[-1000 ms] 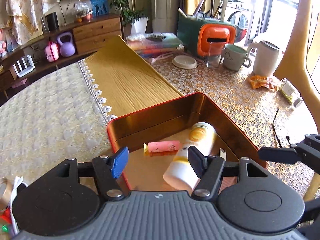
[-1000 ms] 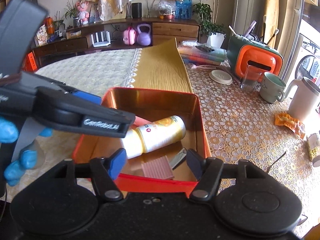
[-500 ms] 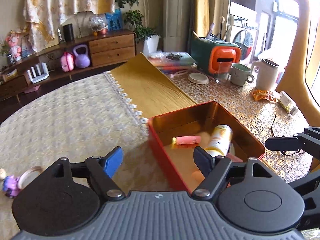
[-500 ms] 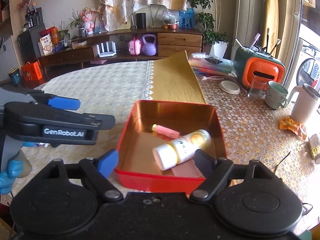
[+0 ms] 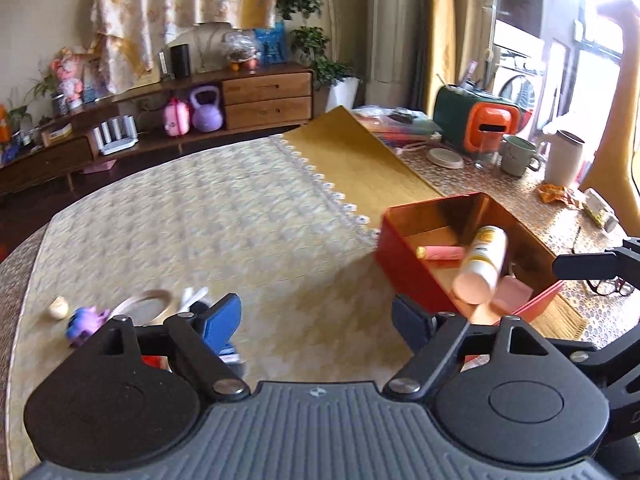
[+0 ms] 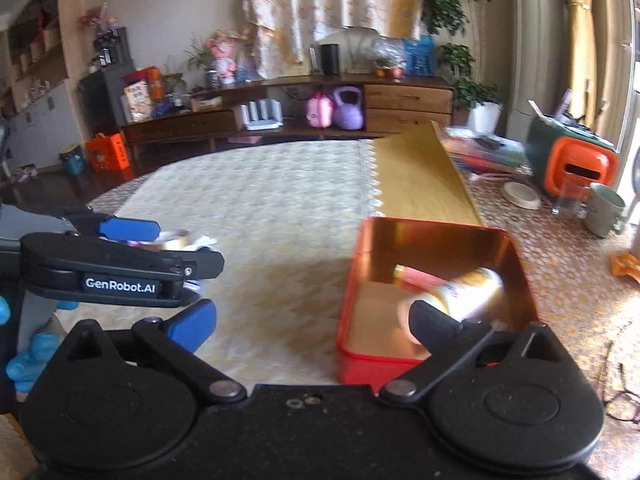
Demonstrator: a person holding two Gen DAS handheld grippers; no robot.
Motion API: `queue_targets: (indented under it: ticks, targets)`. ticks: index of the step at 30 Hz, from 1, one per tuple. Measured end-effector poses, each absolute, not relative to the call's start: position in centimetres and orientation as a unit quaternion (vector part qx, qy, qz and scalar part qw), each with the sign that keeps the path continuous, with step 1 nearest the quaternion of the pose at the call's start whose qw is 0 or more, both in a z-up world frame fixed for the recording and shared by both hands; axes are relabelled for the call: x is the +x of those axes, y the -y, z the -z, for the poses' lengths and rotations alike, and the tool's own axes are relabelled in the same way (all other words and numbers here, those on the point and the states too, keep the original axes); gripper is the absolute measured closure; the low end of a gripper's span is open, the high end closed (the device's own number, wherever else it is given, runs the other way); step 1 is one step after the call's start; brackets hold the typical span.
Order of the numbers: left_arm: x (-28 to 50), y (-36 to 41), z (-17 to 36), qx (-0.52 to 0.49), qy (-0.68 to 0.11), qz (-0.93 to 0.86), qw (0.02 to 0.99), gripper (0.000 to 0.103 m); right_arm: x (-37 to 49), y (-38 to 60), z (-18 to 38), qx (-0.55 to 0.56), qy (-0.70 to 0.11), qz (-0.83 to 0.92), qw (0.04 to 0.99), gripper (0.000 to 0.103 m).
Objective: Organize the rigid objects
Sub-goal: 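Open both grippers to drop the comb and tube into the tin, then move both tools back over the scattered items on the table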
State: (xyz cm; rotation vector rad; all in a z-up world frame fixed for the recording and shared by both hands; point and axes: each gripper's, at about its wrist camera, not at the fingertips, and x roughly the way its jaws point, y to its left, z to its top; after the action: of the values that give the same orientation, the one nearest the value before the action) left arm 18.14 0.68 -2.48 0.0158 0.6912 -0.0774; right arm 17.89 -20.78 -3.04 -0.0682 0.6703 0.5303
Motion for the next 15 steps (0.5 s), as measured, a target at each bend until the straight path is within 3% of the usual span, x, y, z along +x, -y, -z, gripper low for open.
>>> queue_targets:
  ticks: [15]
  targets:
    - [16.1,-11.7,3.9,-0.038,-0.332,-0.074,0.940,0.018,18.4,14.6,4.2,-0.048,-0.337,-0.317,0.885,0.000]
